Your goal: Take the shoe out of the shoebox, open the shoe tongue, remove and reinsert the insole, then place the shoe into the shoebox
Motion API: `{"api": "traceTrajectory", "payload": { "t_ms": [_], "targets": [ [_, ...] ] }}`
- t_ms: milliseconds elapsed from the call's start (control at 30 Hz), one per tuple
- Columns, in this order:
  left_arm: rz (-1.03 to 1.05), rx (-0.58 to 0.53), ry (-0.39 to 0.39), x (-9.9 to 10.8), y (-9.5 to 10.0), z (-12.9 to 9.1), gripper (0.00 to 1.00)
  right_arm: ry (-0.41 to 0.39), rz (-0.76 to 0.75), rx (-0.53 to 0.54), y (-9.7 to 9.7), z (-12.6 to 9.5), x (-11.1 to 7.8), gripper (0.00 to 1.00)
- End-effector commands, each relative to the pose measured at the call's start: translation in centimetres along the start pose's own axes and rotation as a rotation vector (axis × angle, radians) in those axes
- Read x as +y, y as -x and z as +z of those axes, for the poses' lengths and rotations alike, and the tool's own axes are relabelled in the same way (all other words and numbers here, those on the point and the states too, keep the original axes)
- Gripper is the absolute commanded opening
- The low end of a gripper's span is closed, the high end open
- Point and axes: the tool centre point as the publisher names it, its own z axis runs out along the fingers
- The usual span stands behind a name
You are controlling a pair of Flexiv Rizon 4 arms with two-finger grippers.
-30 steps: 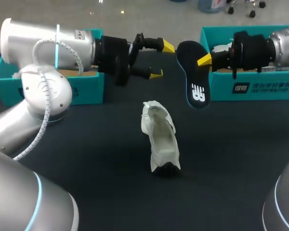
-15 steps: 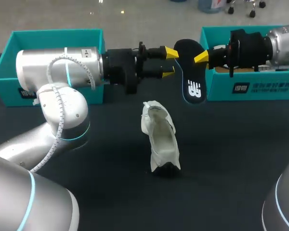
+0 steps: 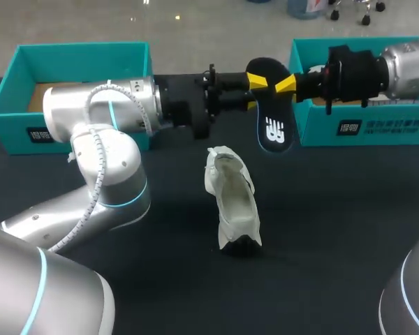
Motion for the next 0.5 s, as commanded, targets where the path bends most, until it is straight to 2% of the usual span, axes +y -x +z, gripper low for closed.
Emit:
{"api": "traceTrajectory", "payload": {
  "t_ms": [33,233,333,467,500],
  "targets": [
    [-0.002,-0.008,0.0,0.05,-0.19,0.65,0.33,0.001,0.003,0.0,0.12,0.34,-0.03,0.0],
    [-0.01,-0.009,-0.007,-0.15,-0.6,0.79,0.16,0.003,0.004,0.006,0.15,0.43,-0.05,0.0],
    [-0.014,-0.008,-0.01,-0.18,-0.77,0.92,0.0,0.003,0.002,0.008,0.08,0.47,-0.08,0.0],
    [-0.021,-0.003,-0.014,-0.25,-0.95,1.01,0.0,0.004,0.002,0.01,0.07,0.47,-0.09,0.0],
    [-0.029,-0.002,-0.016,-0.27,-0.99,1.0,0.0,0.005,0.002,0.011,0.07,0.45,-0.09,0.26]
  ]
}}
